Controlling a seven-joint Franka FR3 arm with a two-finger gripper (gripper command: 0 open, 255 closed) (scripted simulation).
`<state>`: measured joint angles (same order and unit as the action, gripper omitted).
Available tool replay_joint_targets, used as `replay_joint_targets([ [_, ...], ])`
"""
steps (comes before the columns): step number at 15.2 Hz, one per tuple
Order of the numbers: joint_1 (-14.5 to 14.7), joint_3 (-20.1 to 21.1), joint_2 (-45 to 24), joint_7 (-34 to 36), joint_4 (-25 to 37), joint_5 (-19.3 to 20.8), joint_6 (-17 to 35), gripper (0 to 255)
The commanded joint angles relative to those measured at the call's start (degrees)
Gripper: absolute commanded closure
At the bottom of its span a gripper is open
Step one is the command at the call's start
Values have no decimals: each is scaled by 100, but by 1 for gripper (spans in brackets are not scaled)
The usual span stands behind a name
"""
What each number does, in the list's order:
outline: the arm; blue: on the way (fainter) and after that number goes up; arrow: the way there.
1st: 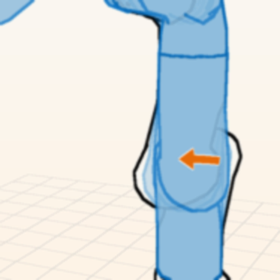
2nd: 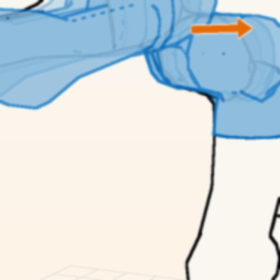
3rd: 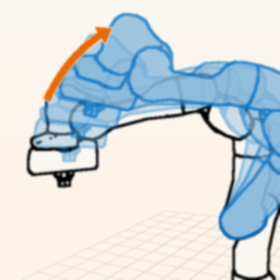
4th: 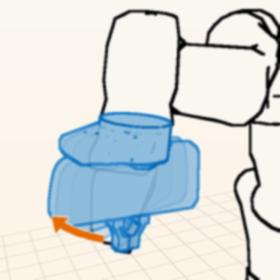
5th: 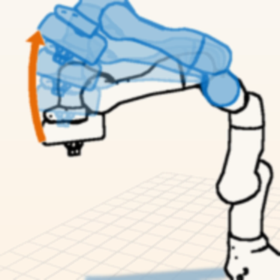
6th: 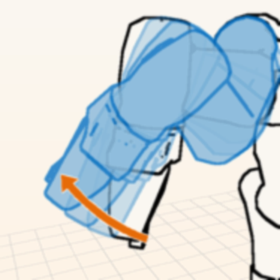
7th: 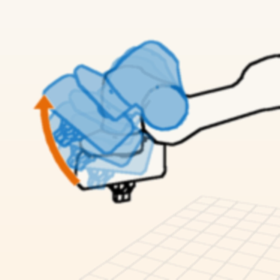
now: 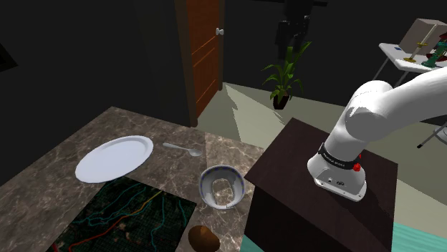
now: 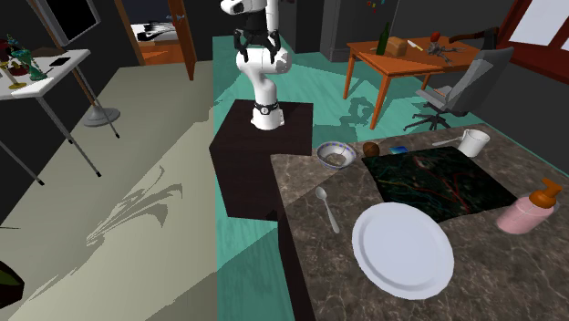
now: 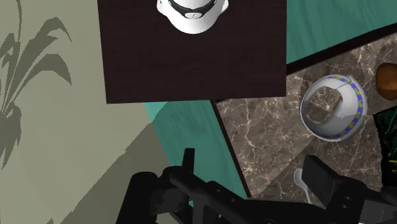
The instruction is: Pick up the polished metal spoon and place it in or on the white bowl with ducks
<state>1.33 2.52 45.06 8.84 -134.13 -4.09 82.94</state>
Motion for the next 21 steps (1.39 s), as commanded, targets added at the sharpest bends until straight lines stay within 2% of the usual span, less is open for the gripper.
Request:
replay_joint_targets([
  [1,0,0,0,0,0,0,0,0],
  [11,281,312,-1580,-212,-245,-277,1777,0],
  [21,532,644,-3587,-387,271,-392,3229,0],
])
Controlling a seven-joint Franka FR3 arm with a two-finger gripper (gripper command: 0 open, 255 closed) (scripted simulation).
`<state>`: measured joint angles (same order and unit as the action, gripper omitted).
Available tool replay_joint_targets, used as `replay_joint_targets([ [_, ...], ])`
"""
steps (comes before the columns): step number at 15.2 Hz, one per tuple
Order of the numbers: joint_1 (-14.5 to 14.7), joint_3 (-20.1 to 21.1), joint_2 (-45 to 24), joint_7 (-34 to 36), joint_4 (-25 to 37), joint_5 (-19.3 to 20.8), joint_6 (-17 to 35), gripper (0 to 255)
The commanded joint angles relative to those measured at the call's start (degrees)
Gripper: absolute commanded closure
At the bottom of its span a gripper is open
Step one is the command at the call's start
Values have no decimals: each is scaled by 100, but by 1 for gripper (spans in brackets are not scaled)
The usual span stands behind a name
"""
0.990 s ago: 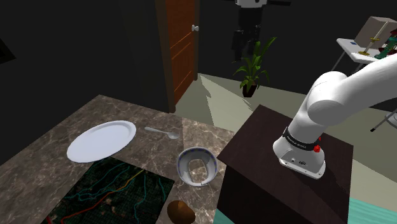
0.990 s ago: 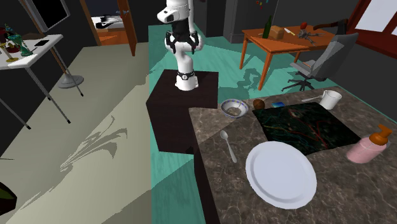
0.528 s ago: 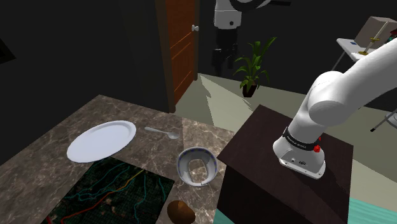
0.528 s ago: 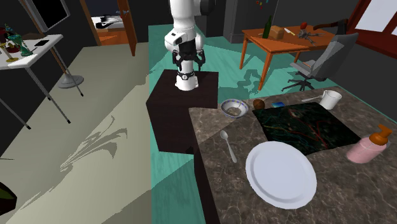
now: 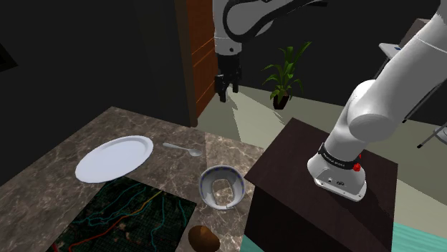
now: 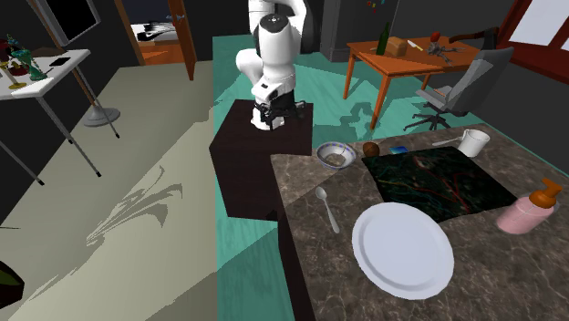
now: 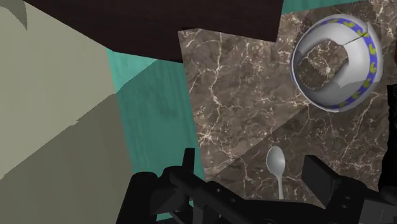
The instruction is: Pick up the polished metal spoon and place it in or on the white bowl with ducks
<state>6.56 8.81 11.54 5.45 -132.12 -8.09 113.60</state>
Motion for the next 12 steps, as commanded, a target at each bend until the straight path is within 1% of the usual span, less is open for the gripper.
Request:
replay_joint_targets([
  [1,33,47,-447,-59,162,12,280,0],
  [7,191,216,-1736,-92,849,107,858,0],
  [12,363,311,-2820,-90,1604,262,1163,0],
])
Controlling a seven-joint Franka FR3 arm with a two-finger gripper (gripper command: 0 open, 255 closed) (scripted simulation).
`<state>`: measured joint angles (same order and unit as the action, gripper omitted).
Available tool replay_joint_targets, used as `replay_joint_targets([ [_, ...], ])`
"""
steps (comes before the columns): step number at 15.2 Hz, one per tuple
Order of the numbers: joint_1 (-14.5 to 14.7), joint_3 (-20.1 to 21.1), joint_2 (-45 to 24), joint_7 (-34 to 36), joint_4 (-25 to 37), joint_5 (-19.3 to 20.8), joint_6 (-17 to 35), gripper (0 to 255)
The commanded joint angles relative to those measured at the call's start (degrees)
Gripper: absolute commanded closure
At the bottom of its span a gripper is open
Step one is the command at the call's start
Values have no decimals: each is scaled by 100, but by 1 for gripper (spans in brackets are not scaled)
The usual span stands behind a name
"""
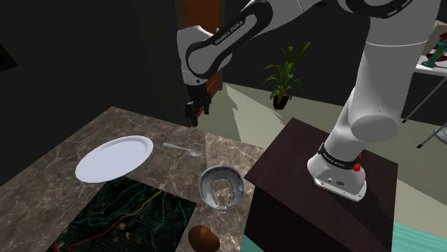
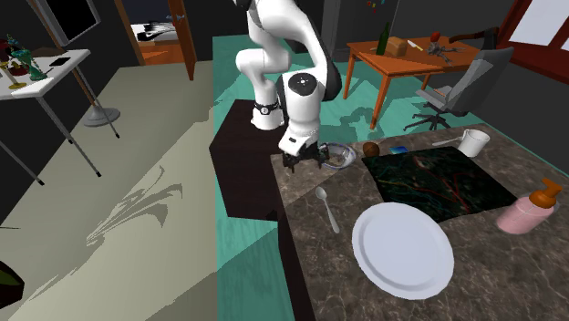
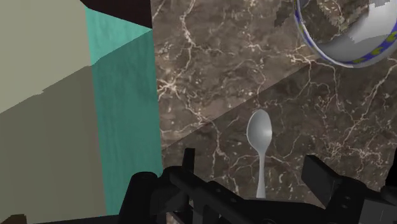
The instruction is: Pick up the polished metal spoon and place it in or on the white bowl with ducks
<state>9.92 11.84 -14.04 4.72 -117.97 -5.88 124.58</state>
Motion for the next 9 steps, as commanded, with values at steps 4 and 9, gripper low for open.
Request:
replay_joint_targets([
  [4,200,50,-1133,-14,916,188,187,0],
  [9,460,74,-2240,-29,2004,368,181,0],
])
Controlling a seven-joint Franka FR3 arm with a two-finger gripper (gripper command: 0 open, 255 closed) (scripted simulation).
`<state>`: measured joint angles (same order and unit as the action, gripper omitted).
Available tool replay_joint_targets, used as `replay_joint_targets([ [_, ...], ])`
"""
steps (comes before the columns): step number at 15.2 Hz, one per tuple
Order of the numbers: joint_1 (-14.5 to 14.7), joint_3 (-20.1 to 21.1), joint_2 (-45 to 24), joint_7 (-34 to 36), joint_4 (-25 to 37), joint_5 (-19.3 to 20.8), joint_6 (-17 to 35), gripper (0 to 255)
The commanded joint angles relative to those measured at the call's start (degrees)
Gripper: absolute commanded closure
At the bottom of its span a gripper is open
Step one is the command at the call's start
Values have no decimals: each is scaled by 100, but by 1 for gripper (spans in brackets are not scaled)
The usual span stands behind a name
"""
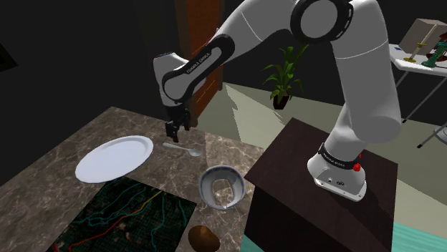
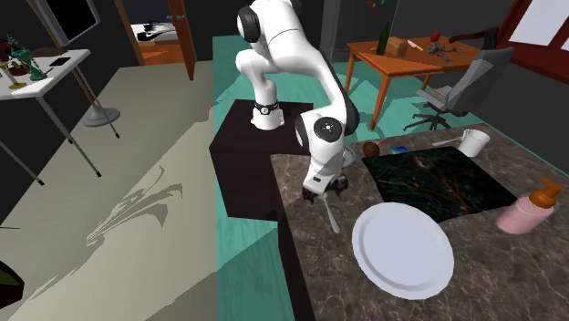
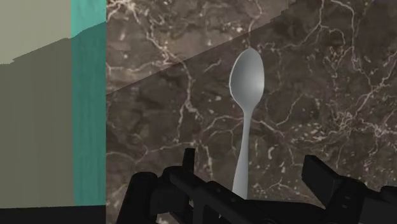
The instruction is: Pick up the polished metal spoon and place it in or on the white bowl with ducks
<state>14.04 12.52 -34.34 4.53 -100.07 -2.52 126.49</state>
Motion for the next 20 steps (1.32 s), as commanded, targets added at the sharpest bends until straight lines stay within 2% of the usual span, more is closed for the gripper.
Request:
replay_joint_targets([
  [1,106,8,-437,-16,460,67,-34,0],
  [9,195,-21,-835,2,444,111,381,0],
  [17,195,-21,-834,2,444,111,381,0],
  [18,195,-21,-834,2,444,111,381,255],
  [20,195,-21,-834,2,444,111,381,255],
])
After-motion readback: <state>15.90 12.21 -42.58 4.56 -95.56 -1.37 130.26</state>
